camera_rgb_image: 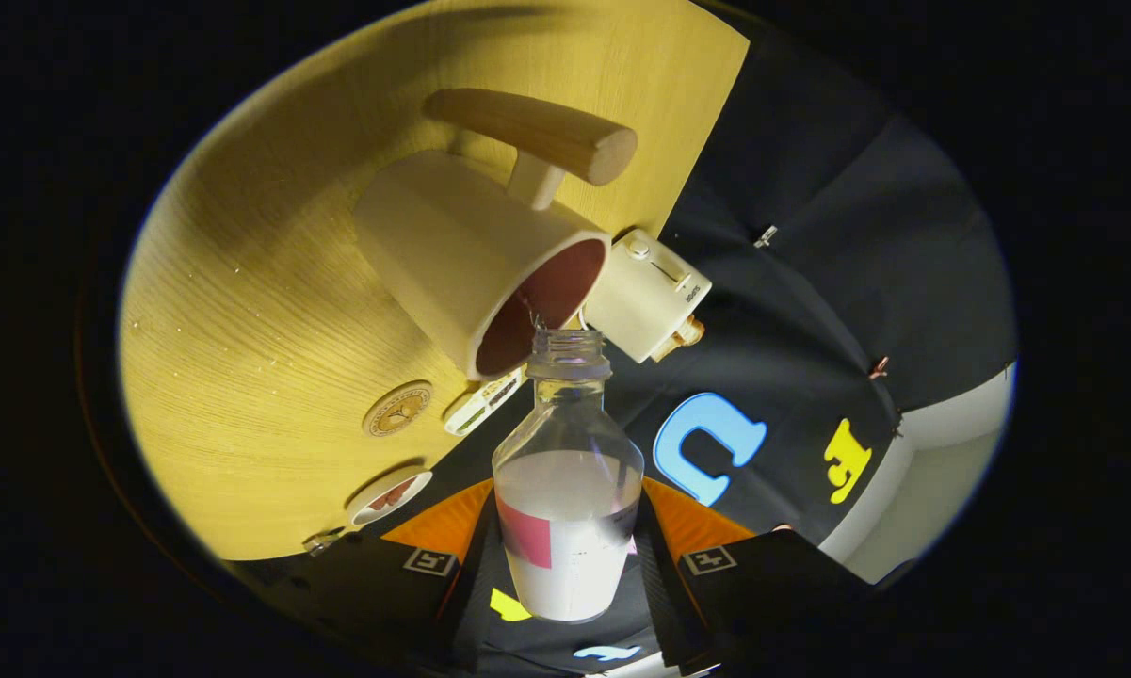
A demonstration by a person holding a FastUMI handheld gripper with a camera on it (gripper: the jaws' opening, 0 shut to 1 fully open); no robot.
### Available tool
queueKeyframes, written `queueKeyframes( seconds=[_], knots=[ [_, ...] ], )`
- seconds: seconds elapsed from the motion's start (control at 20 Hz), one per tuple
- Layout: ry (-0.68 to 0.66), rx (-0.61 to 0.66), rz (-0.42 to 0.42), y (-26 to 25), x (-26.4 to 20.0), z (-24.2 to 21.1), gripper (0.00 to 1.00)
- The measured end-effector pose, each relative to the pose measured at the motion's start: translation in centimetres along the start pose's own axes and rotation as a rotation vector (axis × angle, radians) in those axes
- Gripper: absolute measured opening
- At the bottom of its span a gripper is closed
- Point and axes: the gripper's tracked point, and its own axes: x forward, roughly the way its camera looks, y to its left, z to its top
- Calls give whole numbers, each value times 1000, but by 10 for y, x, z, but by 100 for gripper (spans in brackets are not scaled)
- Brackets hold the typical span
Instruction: Take the bottle from table, then pour the juice into the cup, finally place the bottle on the coaster
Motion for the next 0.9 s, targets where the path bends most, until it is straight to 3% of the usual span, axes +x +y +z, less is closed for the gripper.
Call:
queueKeyframes(
  seconds=[0.5, 0.9],
  knots=[
    [-59, -211, -80, 0, 6, 10, 71],
    [-82, -262, -126, -13, 10, 14, 71]
  ],
)
